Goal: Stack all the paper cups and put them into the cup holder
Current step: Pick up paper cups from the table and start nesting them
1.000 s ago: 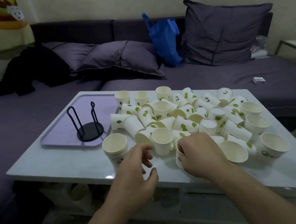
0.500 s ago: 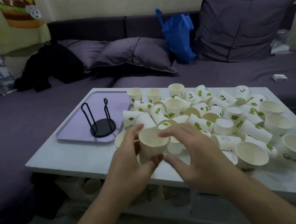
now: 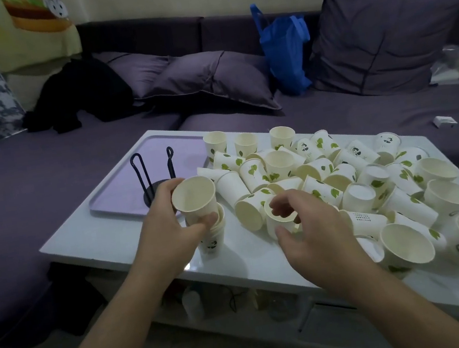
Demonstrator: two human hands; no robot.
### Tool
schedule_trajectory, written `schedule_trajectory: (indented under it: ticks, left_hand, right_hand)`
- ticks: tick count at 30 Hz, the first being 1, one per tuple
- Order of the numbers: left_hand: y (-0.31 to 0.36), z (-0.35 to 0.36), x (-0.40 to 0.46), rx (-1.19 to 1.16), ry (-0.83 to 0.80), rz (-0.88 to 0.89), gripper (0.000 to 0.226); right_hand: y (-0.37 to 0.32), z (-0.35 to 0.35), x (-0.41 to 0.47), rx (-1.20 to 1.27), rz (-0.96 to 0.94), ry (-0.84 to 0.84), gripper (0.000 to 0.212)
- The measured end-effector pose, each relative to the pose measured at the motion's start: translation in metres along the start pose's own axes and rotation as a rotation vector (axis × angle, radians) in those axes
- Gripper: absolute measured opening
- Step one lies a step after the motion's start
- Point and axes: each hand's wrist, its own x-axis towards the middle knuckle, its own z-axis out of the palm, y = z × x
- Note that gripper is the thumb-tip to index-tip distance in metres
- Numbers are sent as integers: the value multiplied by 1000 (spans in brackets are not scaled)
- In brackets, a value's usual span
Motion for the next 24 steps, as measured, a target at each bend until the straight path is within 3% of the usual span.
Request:
schedule_trajectory:
  ticks: [4, 7, 12, 17, 19, 21, 24]
  left_hand:
    - [-3, 2, -1, 87, -38, -46, 99]
    - [2, 3, -7, 130, 6, 28, 100]
    - [15, 8, -26, 163, 103, 274, 72]
    - [21, 26, -46, 166, -47, 328, 44]
    - [20, 32, -50, 194, -77, 315, 42]
    - [22, 38, -53, 196, -109, 273, 54]
    - [26, 44, -55, 118, -184, 125, 93]
  right_hand:
    - [5, 2, 4, -46, 37, -16, 33]
    - [11, 6, 9, -114, 76, -43, 33]
    - [19, 17, 16, -159, 172, -158, 44]
    - [20, 19, 18, -204, 177, -161, 14]
    - [17, 12, 15, -205, 155, -129, 13]
    - [12, 1, 9, -188, 101, -81, 14]
    - [6, -10, -1, -40, -47, -62, 18]
